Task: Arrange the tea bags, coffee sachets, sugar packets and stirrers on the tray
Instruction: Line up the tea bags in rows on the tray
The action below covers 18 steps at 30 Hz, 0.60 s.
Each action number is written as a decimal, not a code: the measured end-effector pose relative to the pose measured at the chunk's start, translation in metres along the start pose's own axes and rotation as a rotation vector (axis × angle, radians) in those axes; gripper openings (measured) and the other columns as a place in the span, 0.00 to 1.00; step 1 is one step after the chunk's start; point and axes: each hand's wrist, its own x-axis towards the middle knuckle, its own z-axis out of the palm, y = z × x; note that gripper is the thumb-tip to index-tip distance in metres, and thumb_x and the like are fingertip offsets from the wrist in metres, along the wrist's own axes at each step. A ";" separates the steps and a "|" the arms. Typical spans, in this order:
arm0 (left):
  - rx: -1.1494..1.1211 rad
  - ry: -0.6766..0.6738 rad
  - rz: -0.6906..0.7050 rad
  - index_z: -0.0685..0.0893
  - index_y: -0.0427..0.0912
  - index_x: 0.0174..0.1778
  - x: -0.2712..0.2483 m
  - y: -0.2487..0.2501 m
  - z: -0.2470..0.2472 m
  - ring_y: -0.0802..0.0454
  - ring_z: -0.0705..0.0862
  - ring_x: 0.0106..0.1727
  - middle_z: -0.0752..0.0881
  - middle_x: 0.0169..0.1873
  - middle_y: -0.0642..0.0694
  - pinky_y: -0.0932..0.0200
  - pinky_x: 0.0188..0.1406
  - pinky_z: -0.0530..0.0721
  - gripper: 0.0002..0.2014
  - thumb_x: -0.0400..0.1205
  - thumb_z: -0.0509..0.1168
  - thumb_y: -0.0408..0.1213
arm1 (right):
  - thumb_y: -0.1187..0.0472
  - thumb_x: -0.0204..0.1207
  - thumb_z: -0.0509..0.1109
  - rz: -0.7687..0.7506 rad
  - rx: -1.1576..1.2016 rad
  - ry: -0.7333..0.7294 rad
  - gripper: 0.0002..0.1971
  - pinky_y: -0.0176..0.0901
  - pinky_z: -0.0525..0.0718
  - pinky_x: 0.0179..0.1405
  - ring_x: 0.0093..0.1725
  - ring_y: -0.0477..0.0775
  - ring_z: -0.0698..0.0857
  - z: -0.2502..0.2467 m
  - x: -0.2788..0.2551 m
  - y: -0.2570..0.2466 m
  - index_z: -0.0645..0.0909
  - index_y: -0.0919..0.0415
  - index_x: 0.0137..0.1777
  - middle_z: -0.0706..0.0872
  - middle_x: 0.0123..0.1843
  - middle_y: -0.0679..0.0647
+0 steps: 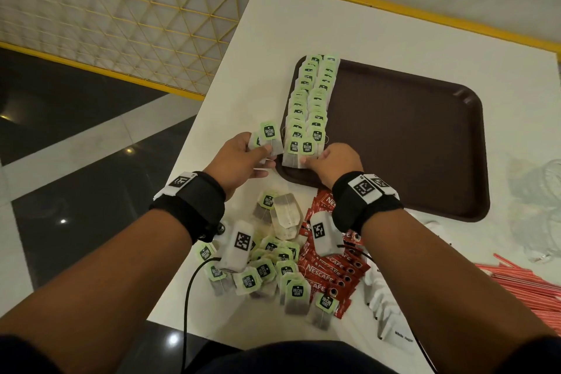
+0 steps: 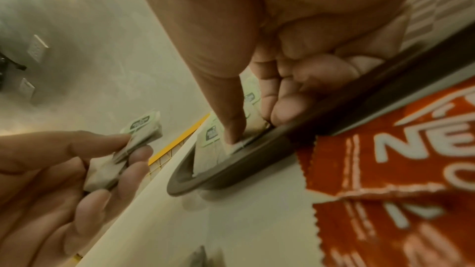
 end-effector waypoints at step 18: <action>0.026 -0.030 0.012 0.79 0.36 0.66 0.010 0.003 0.005 0.53 0.90 0.48 0.90 0.53 0.42 0.60 0.44 0.88 0.15 0.87 0.64 0.40 | 0.53 0.71 0.74 0.039 0.199 0.097 0.10 0.57 0.89 0.48 0.41 0.60 0.89 -0.004 0.009 0.002 0.81 0.58 0.38 0.89 0.40 0.58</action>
